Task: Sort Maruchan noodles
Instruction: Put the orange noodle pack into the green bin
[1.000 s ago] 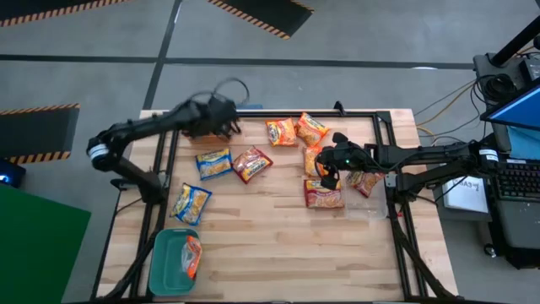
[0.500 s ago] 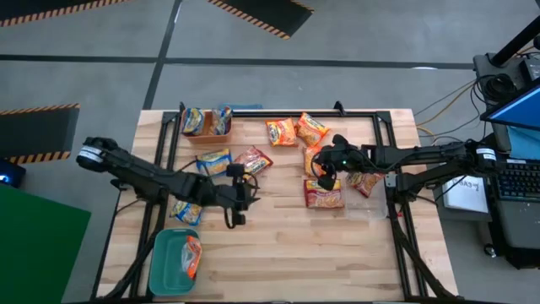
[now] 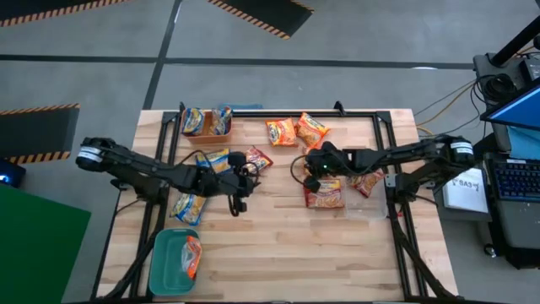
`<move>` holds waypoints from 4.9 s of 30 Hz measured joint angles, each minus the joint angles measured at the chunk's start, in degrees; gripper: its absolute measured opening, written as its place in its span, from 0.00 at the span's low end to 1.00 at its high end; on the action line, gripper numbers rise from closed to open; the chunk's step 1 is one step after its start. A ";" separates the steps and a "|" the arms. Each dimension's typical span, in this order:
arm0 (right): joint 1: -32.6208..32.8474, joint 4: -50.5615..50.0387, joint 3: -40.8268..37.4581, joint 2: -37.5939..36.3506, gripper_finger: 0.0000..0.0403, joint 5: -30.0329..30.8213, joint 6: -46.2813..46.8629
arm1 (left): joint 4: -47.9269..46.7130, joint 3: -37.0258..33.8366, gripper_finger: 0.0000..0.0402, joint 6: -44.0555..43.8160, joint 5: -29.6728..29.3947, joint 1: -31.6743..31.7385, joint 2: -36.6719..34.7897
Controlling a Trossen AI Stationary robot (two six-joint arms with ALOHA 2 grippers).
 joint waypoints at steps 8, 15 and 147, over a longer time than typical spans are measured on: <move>-5.74 -5.17 9.43 5.13 0.02 -0.22 -0.74 | -0.17 -0.64 0.13 3.02 5.07 6.00 -0.63; -11.77 -9.81 19.63 10.82 0.02 -1.84 -4.20 | -1.42 -0.68 0.09 2.89 5.07 9.94 -1.02; 4.72 18.10 2.95 22.58 0.04 -28.24 -22.77 | 11.57 -3.30 0.41 -79.21 20.62 5.82 11.58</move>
